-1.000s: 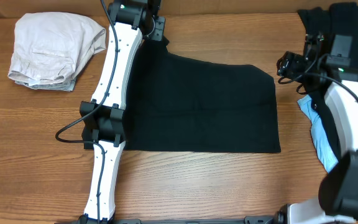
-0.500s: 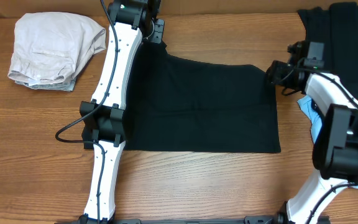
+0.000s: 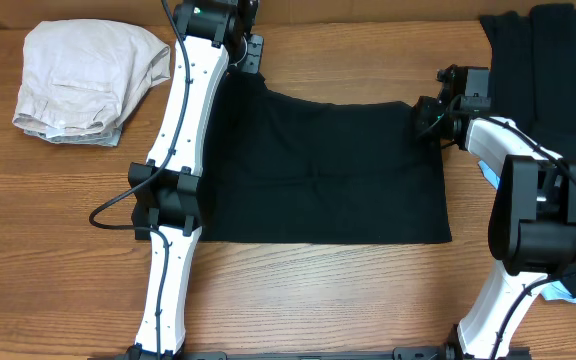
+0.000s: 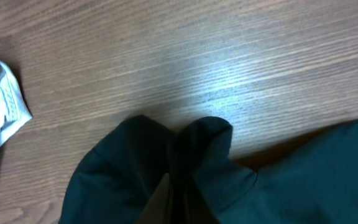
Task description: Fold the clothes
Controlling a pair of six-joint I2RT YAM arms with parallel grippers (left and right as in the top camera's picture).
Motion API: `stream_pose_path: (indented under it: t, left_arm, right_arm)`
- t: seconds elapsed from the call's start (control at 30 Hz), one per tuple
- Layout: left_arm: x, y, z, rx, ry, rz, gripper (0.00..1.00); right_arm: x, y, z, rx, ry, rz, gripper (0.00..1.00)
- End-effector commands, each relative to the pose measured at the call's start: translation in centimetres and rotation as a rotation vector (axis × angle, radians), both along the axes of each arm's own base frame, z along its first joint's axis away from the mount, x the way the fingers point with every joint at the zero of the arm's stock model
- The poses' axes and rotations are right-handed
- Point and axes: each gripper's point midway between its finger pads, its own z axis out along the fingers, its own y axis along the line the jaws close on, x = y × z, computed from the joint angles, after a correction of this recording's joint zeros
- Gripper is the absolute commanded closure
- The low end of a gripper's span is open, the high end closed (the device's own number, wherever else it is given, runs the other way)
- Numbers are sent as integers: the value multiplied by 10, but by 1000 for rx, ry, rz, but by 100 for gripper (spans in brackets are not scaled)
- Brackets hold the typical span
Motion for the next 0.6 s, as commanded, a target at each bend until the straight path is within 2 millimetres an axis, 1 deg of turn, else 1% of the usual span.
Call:
stream_pose_path:
  t: [0.0,0.07,0.23,0.3,0.37,0.47,0.5,0.53,0.57]
  left_arm:
    - [-5,2,20,-4,-24,23,96]
    - [-6,3,19,-1,-16,23,96]
    - [-9,8,17,3,-2,31,96]
    - [-10,13,17,5,7,39,96]
    - [-13,19,15,2,25,64,96]
    - [-18,34,14,-11,56,133,96]
    - [-21,40,14,-15,69,159,96]
    - [-26,50,14,-23,93,204,96]
    - [-29,55,13,-27,108,226,96]
  right_arm:
    - [7,-5,3,-12,-18,-37,81]
    - [7,-5,3,-1,-12,-51,96]
    - [0,-3,2,10,38,-51,96]
    - [-3,-3,11,13,66,-50,96]
    - [-4,-3,27,24,83,-48,96]
    - [-8,1,60,56,115,-29,96]
    - [-12,3,72,65,129,-24,96]
    - [-20,5,92,72,157,-22,96]
    - [-25,5,102,73,173,-23,96]
